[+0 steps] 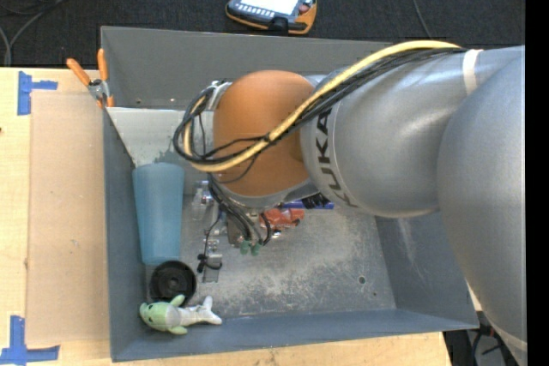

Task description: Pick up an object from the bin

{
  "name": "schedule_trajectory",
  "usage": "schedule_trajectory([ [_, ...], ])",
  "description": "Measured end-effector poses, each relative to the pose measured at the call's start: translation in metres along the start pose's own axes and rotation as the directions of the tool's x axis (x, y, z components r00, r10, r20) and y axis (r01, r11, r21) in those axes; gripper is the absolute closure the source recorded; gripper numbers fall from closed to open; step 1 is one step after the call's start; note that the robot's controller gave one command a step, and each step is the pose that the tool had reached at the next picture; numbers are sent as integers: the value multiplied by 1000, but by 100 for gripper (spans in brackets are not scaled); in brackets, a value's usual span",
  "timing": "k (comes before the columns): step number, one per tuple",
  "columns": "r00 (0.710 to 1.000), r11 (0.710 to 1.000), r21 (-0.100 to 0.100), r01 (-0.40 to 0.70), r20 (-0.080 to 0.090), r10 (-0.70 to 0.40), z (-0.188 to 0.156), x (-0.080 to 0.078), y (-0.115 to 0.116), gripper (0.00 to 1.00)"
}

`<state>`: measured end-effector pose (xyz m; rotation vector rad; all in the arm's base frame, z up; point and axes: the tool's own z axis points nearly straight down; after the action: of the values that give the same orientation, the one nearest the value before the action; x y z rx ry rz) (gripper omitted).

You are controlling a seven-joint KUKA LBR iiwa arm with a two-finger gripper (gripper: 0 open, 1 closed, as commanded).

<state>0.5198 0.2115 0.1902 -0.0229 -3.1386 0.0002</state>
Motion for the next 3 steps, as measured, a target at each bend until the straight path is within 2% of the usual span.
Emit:
schedule_trajectory([
  [1, 1000, 1000, 0, 0, 0, 0, 0, 0, 0, 0],
  [2, 929, 929, 0, 371, 3, -371, -54, -20, 17, 0],
  [3, 932, 933, 0, 361, 13, -361, -45, -16, 19, 0],
])
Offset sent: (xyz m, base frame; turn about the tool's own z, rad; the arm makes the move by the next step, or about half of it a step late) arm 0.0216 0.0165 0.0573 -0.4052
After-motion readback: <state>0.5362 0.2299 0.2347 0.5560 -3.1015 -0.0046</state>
